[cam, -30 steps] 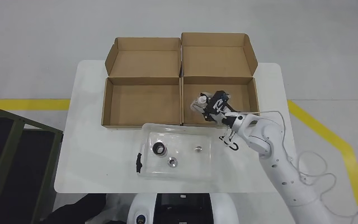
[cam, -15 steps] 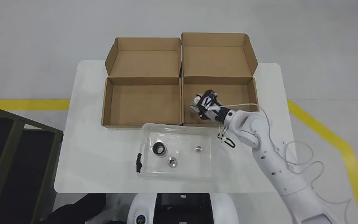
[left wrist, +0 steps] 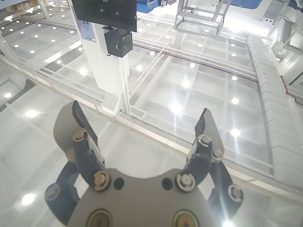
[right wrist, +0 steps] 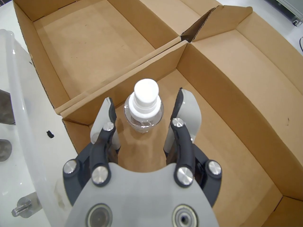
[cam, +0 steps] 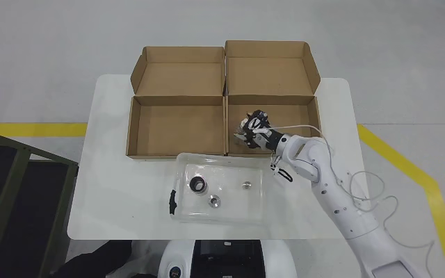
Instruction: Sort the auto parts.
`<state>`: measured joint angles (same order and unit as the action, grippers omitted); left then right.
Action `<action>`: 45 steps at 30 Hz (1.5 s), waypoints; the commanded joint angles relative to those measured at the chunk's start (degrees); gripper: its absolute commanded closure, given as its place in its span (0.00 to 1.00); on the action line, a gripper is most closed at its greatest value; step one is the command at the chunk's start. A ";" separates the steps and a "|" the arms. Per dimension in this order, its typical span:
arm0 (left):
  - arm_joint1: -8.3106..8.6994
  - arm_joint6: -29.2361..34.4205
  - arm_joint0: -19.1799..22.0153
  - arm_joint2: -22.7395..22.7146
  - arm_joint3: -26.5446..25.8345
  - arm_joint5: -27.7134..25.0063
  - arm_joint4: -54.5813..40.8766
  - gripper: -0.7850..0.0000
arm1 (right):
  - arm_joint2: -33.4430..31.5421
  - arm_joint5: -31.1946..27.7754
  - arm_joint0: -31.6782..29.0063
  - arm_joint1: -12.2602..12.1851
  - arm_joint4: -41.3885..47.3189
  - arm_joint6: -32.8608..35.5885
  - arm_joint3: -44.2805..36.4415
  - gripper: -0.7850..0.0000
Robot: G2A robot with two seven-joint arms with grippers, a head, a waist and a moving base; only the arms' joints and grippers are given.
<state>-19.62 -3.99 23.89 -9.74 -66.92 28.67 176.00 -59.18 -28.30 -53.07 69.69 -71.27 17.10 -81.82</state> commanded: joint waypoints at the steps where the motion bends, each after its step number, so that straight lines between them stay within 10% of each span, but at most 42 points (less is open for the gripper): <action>1: 0.00 0.00 0.00 0.00 0.00 0.00 0.00 0.00 | -0.54 0.37 -0.32 -0.03 0.55 -0.87 -0.84 0.15; 3: 0.00 0.00 0.00 0.00 0.00 0.00 0.00 0.00 | -1.27 0.24 -0.86 -0.19 0.50 -1.22 -2.61 0.00; 25: 0.00 0.00 0.00 0.00 0.00 0.00 0.00 0.00 | -12.23 -11.58 -21.77 -4.34 -6.47 1.09 -33.45 0.00; 45: 0.00 0.00 0.00 0.00 0.00 0.00 0.00 0.00 | -9.83 -20.44 -25.85 -5.90 -10.40 6.52 -31.12 0.00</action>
<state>-19.62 -3.99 23.89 -9.74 -66.92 28.67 176.00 -69.18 -48.82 -79.04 63.80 -81.66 23.54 -113.28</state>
